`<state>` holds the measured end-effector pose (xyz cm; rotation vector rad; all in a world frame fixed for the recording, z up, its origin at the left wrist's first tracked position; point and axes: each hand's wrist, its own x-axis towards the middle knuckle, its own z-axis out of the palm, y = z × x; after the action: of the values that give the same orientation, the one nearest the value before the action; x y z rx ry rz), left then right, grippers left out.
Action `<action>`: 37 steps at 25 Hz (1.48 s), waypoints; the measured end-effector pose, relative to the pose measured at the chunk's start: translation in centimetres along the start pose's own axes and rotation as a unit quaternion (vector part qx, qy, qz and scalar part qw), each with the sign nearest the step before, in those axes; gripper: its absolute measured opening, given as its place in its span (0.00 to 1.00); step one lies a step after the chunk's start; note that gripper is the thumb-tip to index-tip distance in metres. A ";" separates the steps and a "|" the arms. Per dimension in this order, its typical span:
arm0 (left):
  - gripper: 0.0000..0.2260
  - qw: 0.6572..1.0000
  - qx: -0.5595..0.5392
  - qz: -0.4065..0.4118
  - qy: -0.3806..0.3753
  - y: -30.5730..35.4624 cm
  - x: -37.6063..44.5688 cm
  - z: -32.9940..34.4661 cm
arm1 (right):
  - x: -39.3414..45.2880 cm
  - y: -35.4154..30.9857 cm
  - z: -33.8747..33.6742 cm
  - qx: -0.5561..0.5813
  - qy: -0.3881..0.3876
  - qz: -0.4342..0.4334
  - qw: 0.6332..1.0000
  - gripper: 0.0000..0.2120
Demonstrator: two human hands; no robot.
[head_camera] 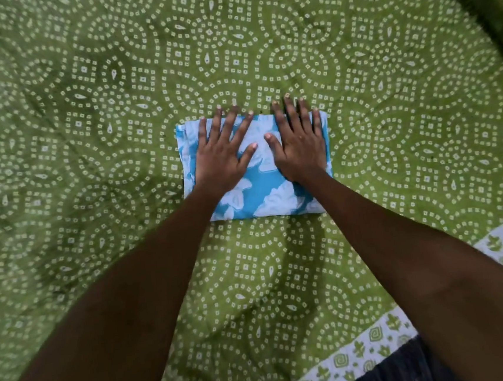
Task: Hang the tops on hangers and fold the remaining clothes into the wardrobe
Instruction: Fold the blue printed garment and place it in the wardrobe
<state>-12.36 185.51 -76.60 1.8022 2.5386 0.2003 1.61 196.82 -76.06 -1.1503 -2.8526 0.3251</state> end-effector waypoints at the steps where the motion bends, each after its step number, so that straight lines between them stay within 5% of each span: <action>1: 0.27 0.999 -0.005 -0.037 0.008 0.0 -0.1 0.0 | 0.0 0.0 0.1 0.009 0.016 0.039 0.999 0.30; 4: 0.32 0.964 -0.060 -0.259 0.008 1.1 -2.0 -0.4 | -2.0 -0.3 0.0 0.058 0.051 0.247 0.966 0.33; 6: 0.36 0.922 -0.111 -0.372 -0.014 2.5 -3.6 -1.3 | -4.0 -0.9 -0.2 0.107 0.045 0.311 0.943 0.33; 10: 0.38 0.903 -0.139 -0.402 -0.056 3.5 -4.9 -3.1 | -6.5 -2.9 -0.6 0.130 0.077 0.345 0.926 0.31; 14: 0.39 0.853 -0.222 -0.467 -0.073 2.7 -3.9 -5.0 | -6.1 -2.8 -2.4 0.262 0.078 0.438 0.857 0.30; 16: 0.32 0.785 -0.371 -0.491 -0.074 1.4 -4.0 -5.8 | -6.1 -1.0 -4.3 0.442 0.013 0.466 0.766 0.27; 18: 0.20 0.668 -0.544 -0.500 -0.084 0.8 -5.5 -7.1 | -7.6 0.3 -7.0 0.592 -0.087 0.462 0.654 0.18; 20: 0.14 0.603 -0.614 -0.495 -0.119 1.6 -8.1 -9.4 | -10.6 0.1 -10.0 0.620 -0.134 0.440 0.635 0.11; 23: 0.08 0.629 -0.631 -0.447 -0.086 3.2 -11.9 -13.9 | -16.2 -2.0 -14.0 0.634 -0.045 0.431 0.641 0.12; 26: 0.13 0.652 -0.629 -0.418 -0.070 4.4 -13.9 -18.0 | -20.8 -4.2 -18.1 0.627 0.015 0.429 0.650 0.09; 32: 0.15 0.747 -0.589 -0.306 0.038 8.8 -15.3 -31.6 | -26.9 -6.7 -32.6 0.625 0.117 0.369 0.678 0.02; 37: 0.14 0.754 -0.630 -0.181 0.032 15.7 -14.3 -41.0 | -33.0 -5.0 -43.6 0.604 0.214 0.346 0.685 0.04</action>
<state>3.39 173.38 -34.87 0.7211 1.7507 1.4897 27.40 178.17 -31.30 -1.4706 -1.0970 1.4090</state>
